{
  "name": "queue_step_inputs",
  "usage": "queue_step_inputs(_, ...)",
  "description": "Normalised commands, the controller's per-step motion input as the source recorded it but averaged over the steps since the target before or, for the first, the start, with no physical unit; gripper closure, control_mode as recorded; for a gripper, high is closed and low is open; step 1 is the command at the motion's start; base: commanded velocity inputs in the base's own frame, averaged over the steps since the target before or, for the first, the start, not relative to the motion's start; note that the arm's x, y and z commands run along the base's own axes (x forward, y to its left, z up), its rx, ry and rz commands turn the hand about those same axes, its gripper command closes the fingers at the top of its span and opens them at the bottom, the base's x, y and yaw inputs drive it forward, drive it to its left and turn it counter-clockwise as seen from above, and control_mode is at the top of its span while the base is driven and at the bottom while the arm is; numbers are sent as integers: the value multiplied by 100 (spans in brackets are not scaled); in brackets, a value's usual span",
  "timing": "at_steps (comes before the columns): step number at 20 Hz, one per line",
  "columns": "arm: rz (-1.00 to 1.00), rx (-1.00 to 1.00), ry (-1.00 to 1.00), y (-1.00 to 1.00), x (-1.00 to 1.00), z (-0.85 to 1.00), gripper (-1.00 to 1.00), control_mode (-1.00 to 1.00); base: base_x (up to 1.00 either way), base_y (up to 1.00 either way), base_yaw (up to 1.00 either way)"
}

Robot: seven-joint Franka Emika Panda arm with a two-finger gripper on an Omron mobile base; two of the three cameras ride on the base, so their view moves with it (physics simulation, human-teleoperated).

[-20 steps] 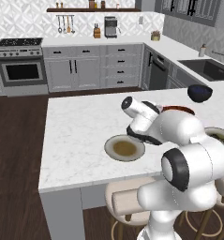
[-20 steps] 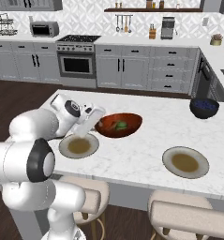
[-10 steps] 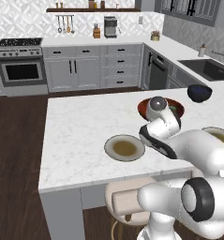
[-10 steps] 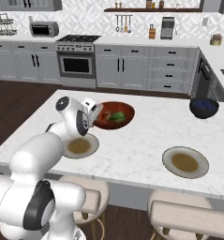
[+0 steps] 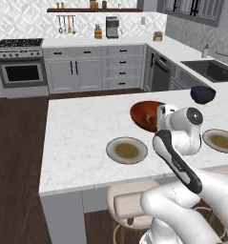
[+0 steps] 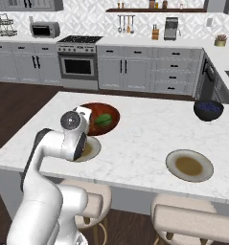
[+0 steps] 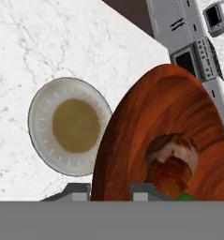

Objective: Pick the chicken drumstick and avocado from their plates and place them in the bowl. Then put the bowl in the fridge.

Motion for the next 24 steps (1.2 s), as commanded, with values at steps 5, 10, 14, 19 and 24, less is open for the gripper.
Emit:
queue_step_inputs(5, 28, -4, 15, 30, -82, 38, 100, -100, 0, 0, 0)
queue_step_inputs(10, 2, -10, 25, 8, -80, 42, 100, -100, 0, 0, 0)
queue_step_inputs(14, -4, -9, -3, 5, -97, 13, 100, -100, 0, 0, 0)
queue_step_inputs(19, 0, -1, -25, 0, -87, 0, 100, -100, 0, 0, 0)
queue_step_inputs(24, -2, 0, -10, 0, -66, 0, 100, -100, 0, 0, 0)
